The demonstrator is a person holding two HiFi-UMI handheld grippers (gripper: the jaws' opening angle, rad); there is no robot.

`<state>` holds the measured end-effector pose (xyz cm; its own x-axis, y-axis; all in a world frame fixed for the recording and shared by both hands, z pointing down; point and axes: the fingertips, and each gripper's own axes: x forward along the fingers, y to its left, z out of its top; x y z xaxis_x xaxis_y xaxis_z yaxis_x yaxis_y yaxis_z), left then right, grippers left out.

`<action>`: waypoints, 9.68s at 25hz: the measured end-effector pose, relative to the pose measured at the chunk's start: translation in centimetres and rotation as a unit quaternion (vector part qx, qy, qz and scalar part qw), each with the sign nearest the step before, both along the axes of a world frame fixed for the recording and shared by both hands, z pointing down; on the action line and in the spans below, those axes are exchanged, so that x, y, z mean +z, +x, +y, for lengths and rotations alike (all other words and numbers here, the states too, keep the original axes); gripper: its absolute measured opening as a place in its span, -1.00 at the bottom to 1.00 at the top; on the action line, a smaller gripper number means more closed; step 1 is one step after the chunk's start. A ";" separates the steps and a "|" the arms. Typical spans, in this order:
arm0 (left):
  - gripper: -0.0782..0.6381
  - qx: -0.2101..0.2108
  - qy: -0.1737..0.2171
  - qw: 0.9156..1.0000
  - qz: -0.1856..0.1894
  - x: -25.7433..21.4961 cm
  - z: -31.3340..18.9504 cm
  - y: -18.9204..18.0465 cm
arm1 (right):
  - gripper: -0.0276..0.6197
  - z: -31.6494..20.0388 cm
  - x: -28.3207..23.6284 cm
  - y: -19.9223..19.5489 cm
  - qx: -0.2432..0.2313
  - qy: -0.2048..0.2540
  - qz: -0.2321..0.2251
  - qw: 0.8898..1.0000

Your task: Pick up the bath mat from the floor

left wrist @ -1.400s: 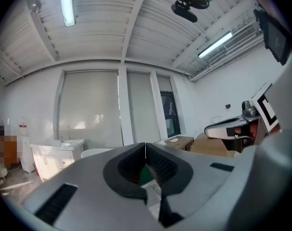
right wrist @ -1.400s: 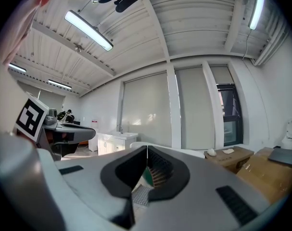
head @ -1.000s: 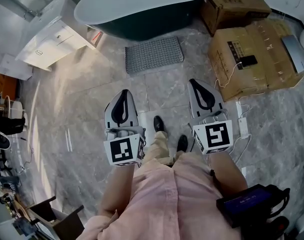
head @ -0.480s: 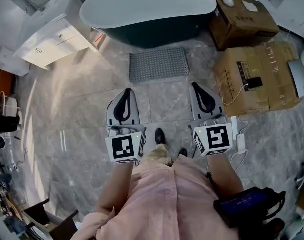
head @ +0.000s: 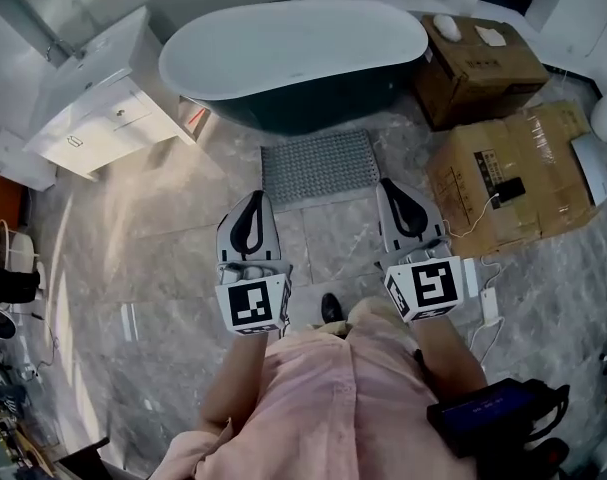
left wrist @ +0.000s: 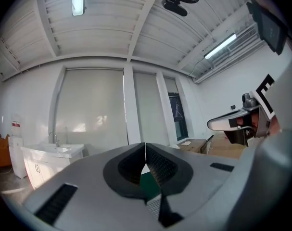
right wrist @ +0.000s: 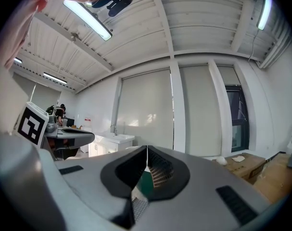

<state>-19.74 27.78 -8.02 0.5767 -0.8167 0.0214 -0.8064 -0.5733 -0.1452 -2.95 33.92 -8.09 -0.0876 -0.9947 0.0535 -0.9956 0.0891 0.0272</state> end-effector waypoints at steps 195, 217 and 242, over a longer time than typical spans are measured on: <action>-0.70 -0.133 -0.286 0.946 -0.075 85.6 -44.2 -7.0 | -0.85 -41.6 82.0 23.5 0.035 -0.242 0.025 0.969; -0.29 -0.139 -0.380 0.913 -0.045 96.9 -43.1 -9.1 | -0.85 -41.2 80.9 24.6 0.056 -0.237 0.044 0.969; -0.68 -0.184 -0.432 0.880 -0.075 100.7 -42.4 -11.7 | -0.84 -38.4 86.0 27.3 0.067 -0.262 0.007 0.963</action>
<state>-31.46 -14.65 92.68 0.2148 -0.5892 0.7789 -0.9692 -0.2270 0.0956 24.33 -4.47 77.92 0.0450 -0.8326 0.5520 -0.9990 -0.0356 0.0277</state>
